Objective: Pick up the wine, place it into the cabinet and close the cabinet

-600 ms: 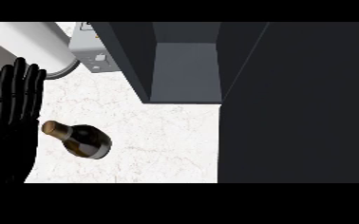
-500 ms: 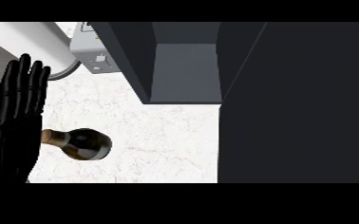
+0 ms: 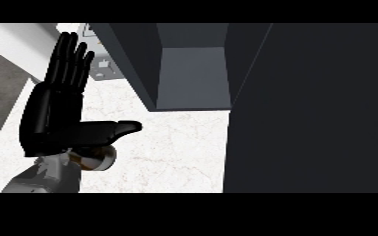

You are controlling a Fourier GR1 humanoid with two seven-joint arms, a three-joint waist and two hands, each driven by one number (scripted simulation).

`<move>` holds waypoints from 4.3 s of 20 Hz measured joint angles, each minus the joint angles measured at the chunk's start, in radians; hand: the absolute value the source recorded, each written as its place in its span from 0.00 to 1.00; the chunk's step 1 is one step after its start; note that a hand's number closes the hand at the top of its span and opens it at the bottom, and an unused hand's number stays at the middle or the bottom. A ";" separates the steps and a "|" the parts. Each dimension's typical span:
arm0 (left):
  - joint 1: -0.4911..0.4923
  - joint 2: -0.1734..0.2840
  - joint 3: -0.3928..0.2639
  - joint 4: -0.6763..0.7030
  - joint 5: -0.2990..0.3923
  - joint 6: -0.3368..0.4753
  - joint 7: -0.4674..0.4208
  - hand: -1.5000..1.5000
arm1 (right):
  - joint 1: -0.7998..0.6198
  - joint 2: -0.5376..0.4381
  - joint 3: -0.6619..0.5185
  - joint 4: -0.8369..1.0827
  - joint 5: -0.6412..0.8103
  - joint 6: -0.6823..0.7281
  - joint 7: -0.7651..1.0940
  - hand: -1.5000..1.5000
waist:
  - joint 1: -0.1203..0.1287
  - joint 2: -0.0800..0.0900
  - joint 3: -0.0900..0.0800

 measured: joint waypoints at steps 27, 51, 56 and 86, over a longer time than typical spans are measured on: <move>-0.272 -0.021 -0.383 -0.224 -0.432 0.414 0.658 0.00 | 0.036 -0.020 0.138 -0.215 -0.011 -0.056 0.276 0.00 | 0.013 -0.004 0.000; -0.177 0.083 -0.186 -0.407 -0.501 0.273 0.775 0.00 | -0.022 -0.036 0.165 -0.224 0.010 -0.118 0.340 0.00 | 0.014 -0.004 -0.001; -0.128 0.120 -0.112 -0.411 -0.444 0.248 0.749 0.00 | -0.030 -0.042 0.169 -0.225 0.013 -0.125 0.348 0.00 | 0.013 -0.003 -0.001; 0.402 0.075 0.144 -0.193 0.029 0.043 0.138 0.00 | -0.082 -0.058 0.217 -0.228 0.035 -0.191 0.384 0.00 | 0.011 -0.003 -0.002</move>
